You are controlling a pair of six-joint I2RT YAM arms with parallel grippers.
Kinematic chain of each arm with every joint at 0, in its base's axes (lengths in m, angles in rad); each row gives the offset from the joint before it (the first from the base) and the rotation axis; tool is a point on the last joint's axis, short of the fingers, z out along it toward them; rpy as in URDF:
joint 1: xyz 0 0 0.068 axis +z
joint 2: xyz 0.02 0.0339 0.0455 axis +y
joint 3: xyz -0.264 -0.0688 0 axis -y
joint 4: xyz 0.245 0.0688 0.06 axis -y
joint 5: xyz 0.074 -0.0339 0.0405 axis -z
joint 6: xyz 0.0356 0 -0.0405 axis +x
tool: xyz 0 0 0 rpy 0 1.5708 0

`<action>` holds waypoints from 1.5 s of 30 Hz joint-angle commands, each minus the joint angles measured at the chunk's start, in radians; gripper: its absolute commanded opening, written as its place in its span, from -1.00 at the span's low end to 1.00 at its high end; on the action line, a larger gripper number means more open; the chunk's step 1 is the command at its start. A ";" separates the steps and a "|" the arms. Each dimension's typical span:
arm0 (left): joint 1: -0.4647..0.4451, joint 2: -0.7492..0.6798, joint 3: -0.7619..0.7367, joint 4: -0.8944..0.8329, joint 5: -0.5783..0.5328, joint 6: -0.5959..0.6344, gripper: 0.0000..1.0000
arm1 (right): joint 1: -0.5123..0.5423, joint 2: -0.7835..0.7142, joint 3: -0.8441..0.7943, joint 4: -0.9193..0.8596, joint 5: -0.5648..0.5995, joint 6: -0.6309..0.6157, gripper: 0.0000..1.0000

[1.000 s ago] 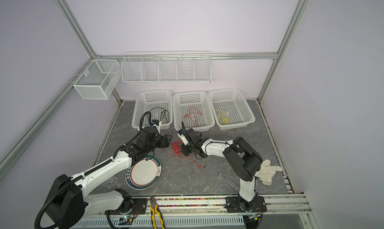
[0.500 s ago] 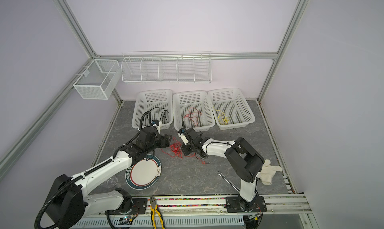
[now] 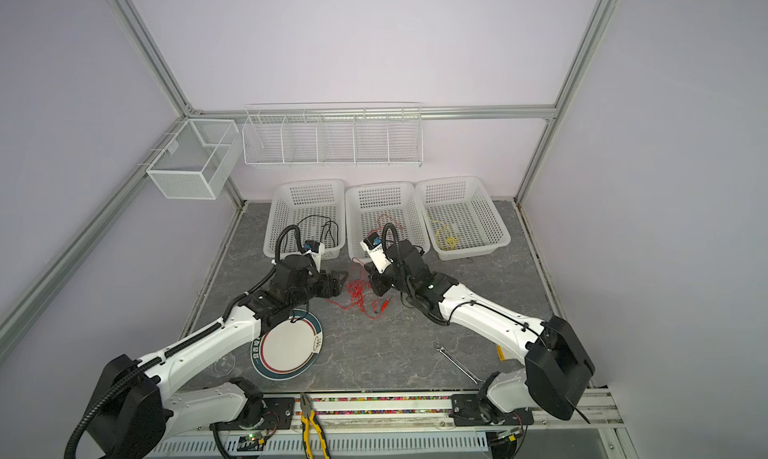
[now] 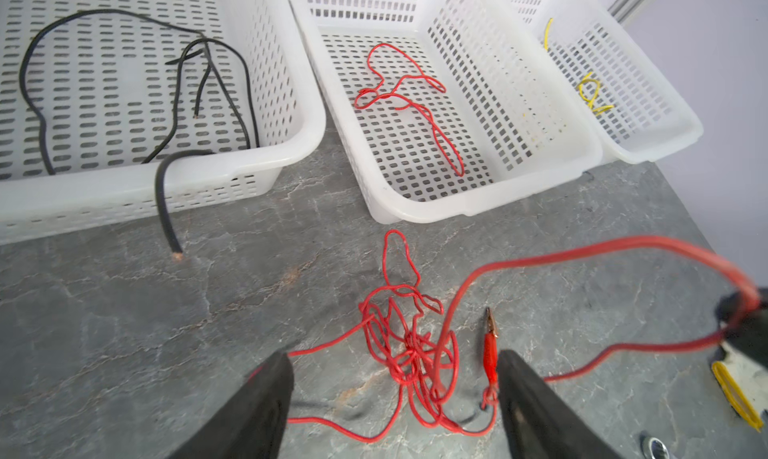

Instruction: Untangle the cables

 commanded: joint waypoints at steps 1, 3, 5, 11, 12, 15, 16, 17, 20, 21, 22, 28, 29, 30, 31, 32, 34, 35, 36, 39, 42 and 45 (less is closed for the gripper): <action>-0.007 -0.043 -0.011 0.053 0.079 0.036 0.63 | 0.001 -0.054 -0.024 0.033 -0.009 -0.043 -0.86; -0.009 -0.058 -0.024 0.074 0.114 0.052 0.65 | 0.001 -0.076 -0.025 0.036 -0.024 -0.048 -0.86; -0.010 -0.067 -0.040 0.101 0.147 0.058 0.66 | 0.001 -0.093 -0.026 0.038 -0.035 -0.051 -0.86; -0.042 -0.033 -0.038 0.130 0.120 0.063 0.59 | 0.001 -0.146 -0.033 0.051 -0.074 -0.051 -0.86; -0.048 -0.023 -0.033 0.134 0.111 0.062 0.57 | 0.001 -0.155 -0.035 0.052 -0.081 -0.051 -0.86; -0.065 0.004 -0.017 0.159 0.089 0.056 0.44 | 0.001 -0.178 -0.037 0.050 -0.094 -0.051 -0.86; -0.068 0.009 -0.013 0.170 0.086 0.054 0.38 | 0.002 -0.185 -0.040 0.052 -0.098 -0.052 -0.86; -0.072 0.015 -0.007 0.180 0.087 0.052 0.28 | 0.002 -0.194 -0.043 0.053 -0.099 -0.051 -0.86; -0.075 0.025 0.005 0.214 0.086 0.043 0.03 | 0.003 -0.219 -0.053 0.059 -0.105 -0.052 -0.86; -0.075 0.027 0.007 0.223 0.087 0.042 -0.04 | 0.003 -0.226 -0.057 0.059 -0.106 -0.052 -0.86; -0.076 0.028 0.010 0.227 0.086 0.041 -0.14 | 0.002 -0.231 -0.060 0.060 -0.106 -0.053 -0.87; -0.078 0.033 0.049 0.215 0.102 0.037 -1.00 | 0.002 -0.248 -0.080 0.063 -0.097 -0.054 -0.87; -0.078 0.028 0.056 0.214 0.105 0.034 -1.00 | 0.002 -0.248 -0.085 0.066 -0.090 -0.054 -0.86; -0.078 0.022 0.061 0.214 0.108 0.032 -1.00 | 0.001 -0.245 -0.088 0.070 -0.081 -0.055 -0.86; -0.078 0.015 0.066 0.214 0.114 0.034 -1.00 | 0.001 -0.242 -0.091 0.072 -0.075 -0.055 -0.86; -0.079 0.002 0.070 0.214 0.119 0.034 -1.00 | 0.001 -0.238 -0.093 0.073 -0.068 -0.055 -0.86; -0.079 -0.023 0.080 0.218 0.132 0.034 -1.00 | 0.001 -0.229 -0.096 0.075 -0.060 -0.054 -0.86; -0.079 -0.038 0.085 0.221 0.142 0.034 -1.00 | 0.001 -0.223 -0.095 0.074 -0.057 -0.054 -0.86; -0.079 -0.052 0.092 0.223 0.153 0.032 -1.00 | 0.000 -0.213 -0.091 0.071 -0.055 -0.056 -0.84; -0.079 -0.087 0.109 0.235 0.191 0.020 -1.00 | -0.002 -0.178 -0.071 0.048 -0.063 -0.056 -0.72; -0.079 -0.109 0.117 0.264 0.231 -0.008 -1.00 | -0.001 -0.150 -0.063 0.052 -0.094 -0.058 -0.51; -0.079 -0.114 0.124 0.299 0.264 -0.042 -1.00 | -0.002 -0.134 -0.063 0.071 -0.119 -0.064 -0.24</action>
